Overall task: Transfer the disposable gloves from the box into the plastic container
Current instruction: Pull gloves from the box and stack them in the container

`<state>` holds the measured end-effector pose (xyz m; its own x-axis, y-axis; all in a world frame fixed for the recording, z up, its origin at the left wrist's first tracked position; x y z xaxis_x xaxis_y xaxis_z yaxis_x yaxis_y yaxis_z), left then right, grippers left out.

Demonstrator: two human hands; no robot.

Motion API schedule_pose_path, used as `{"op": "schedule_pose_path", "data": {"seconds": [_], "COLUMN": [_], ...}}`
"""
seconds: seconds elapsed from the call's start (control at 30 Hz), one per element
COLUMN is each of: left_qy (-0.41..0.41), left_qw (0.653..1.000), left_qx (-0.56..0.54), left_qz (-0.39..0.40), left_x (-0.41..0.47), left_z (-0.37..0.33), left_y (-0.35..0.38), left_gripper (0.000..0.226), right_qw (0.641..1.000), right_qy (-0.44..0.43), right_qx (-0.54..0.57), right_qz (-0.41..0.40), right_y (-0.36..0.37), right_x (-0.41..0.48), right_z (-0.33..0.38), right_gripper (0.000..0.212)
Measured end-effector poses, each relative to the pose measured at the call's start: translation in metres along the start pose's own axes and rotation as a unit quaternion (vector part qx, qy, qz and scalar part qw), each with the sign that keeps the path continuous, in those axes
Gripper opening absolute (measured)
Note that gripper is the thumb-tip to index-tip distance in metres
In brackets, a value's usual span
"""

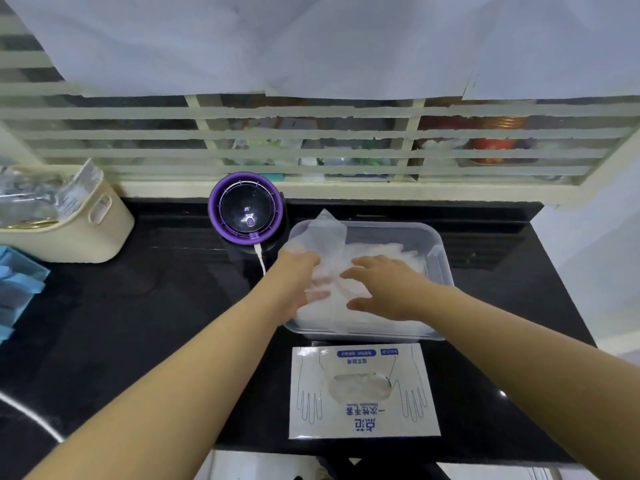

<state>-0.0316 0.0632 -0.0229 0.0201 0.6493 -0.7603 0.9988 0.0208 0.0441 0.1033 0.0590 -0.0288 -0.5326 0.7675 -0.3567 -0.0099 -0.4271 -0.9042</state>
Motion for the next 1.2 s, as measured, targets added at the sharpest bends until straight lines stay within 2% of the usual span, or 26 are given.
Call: {"op": "schedule_pose_path", "data": {"seconds": [0.07,0.1,0.13,0.17,0.2,0.23,0.27,0.3,0.37,0.43,0.53,0.7,0.87,0.97,1.03,1.13,1.2], "left_qy": [0.041,0.093,0.172,0.272,0.374,0.444,0.469,0.451,0.334,0.236,0.173,0.169,0.172,0.196,0.210,0.236,0.271], "left_qw": [0.995,0.981,0.948,0.890,0.817,0.751,0.695,0.650,0.580,0.523,0.491,0.453,0.366,0.333,0.327,0.344,0.353], "left_qx": [0.078,0.144,0.223,0.300,0.366,0.434,0.517,0.602,0.743,0.819,0.853,0.875,0.913,0.921,0.920,0.908,0.895], "left_qz": [-0.046,-0.092,-0.151,-0.209,-0.241,-0.226,-0.174,-0.110,-0.019,-0.005,-0.017,-0.033,-0.049,-0.055,-0.050,-0.029,-0.023], "left_x": [-0.004,-0.011,-0.021,-0.034,-0.048,-0.054,-0.050,-0.037,0.000,0.032,0.058,0.065,0.064,0.055,0.049,0.038,0.026], "left_z": [-0.007,-0.014,-0.023,-0.034,-0.044,-0.049,-0.048,-0.040,-0.013,0.010,0.026,0.031,0.026,0.017,0.012,0.005,0.001], "left_y": [-0.009,-0.015,-0.020,-0.020,-0.012,0.003,0.021,0.038,0.054,0.051,0.044,0.047,0.048,0.047,0.044,0.036,0.030], "left_gripper": [0.062,0.069,0.072,0.069,0.062,0.053,0.046,0.043,0.044,0.047,0.052,0.059,0.060,0.056,0.057,0.054,0.053], "right_qw": [0.999,0.999,0.998,0.997,0.996,0.994,0.993,0.992,0.990,0.990,0.991,0.990,0.987,0.986,0.991,0.998,0.998], "right_qy": [-0.013,-0.019,-0.024,-0.029,-0.035,-0.041,-0.046,-0.052,-0.059,-0.055,-0.029,0.024,0.048,0.051,0.052,0.059,0.044], "right_qx": [-0.028,-0.042,-0.054,-0.063,-0.072,-0.080,-0.087,-0.094,-0.102,-0.098,-0.074,-0.009,0.054,0.089,0.063,0.007,0.016], "right_qz": [0.018,0.027,0.036,0.043,0.049,0.056,0.062,0.066,0.076,0.087,0.110,0.138,0.144,0.129,0.102,0.025,-0.030], "right_y": [0.008,0.011,0.014,0.017,0.020,0.022,0.024,0.026,0.030,0.034,0.042,0.056,0.039,0.007,-0.020,-0.055,-0.069], "right_x": [0.004,0.005,0.006,0.006,0.006,0.007,0.006,0.006,0.004,0.002,0.003,0.010,0.003,-0.012,-0.022,-0.035,-0.044], "right_z": [-0.008,-0.012,-0.016,-0.020,-0.023,-0.026,-0.028,-0.030,-0.032,-0.036,-0.044,-0.054,-0.048,-0.041,-0.036,-0.023,-0.006], "right_gripper": [0.061,0.061,0.061,0.060,0.059,0.059,0.059,0.059,0.059,0.059,0.057,0.053,0.046,0.041,0.034,0.028,0.024]}}
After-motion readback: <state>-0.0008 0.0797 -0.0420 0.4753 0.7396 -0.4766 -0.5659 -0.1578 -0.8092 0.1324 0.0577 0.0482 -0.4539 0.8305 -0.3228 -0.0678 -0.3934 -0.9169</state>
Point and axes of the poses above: each hand's wrist, its own x-axis towards the middle knuckle, its own y-axis out of the palm, z = x × y, the point moved 6 cm from there along x, towards the middle knuckle, and after that the axes turned 9 degrees about -y, right-handed, at the moved point
